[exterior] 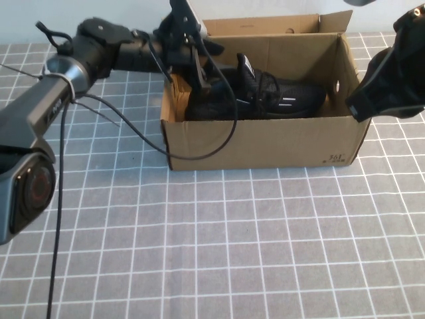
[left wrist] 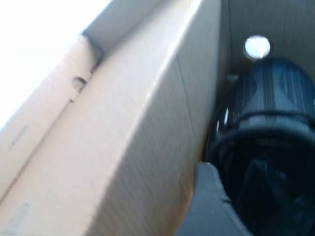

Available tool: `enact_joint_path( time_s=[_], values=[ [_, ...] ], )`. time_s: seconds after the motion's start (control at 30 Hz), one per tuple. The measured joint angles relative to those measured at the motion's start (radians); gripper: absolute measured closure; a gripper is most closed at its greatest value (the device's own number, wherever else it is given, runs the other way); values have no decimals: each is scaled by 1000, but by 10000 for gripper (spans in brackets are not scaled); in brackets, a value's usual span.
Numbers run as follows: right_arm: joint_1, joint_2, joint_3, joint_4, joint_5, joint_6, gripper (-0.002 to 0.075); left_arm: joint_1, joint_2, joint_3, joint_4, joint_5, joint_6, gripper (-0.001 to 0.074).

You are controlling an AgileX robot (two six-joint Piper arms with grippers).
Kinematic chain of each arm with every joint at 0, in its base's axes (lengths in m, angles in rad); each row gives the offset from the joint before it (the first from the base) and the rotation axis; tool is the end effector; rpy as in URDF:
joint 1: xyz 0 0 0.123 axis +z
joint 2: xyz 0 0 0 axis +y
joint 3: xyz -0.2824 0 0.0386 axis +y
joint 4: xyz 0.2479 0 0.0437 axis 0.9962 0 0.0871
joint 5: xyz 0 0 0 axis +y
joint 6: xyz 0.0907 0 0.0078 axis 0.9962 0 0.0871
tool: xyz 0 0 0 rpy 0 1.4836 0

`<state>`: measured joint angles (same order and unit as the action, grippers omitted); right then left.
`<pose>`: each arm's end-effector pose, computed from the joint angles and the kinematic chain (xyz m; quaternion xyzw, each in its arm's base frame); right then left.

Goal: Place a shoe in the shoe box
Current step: Place the shoe in the shoe box

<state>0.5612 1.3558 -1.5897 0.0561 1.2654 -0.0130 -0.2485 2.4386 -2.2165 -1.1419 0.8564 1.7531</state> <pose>0.2190 0.1434 0.4334 -0.2695 0.9120 0.1104 0.2889 0.5148 -0.1952 0.2278 0.5587 0.6226 -0.1953 0.5120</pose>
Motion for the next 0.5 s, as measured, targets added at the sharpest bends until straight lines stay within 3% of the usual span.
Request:
enact_joint_path(
  time_s=[0.13,0.33,0.5],
  values=[
    [0,0,0,0,0,0,742,0,-58,0,33,0,-149,409],
    [0,-28,0,-20,0,-9,742,0,-201,0,231,12,-444,678],
    [0,-92,0,-37,0,-2,742,0,-332,-2,372,70,-687,728]
  ],
)
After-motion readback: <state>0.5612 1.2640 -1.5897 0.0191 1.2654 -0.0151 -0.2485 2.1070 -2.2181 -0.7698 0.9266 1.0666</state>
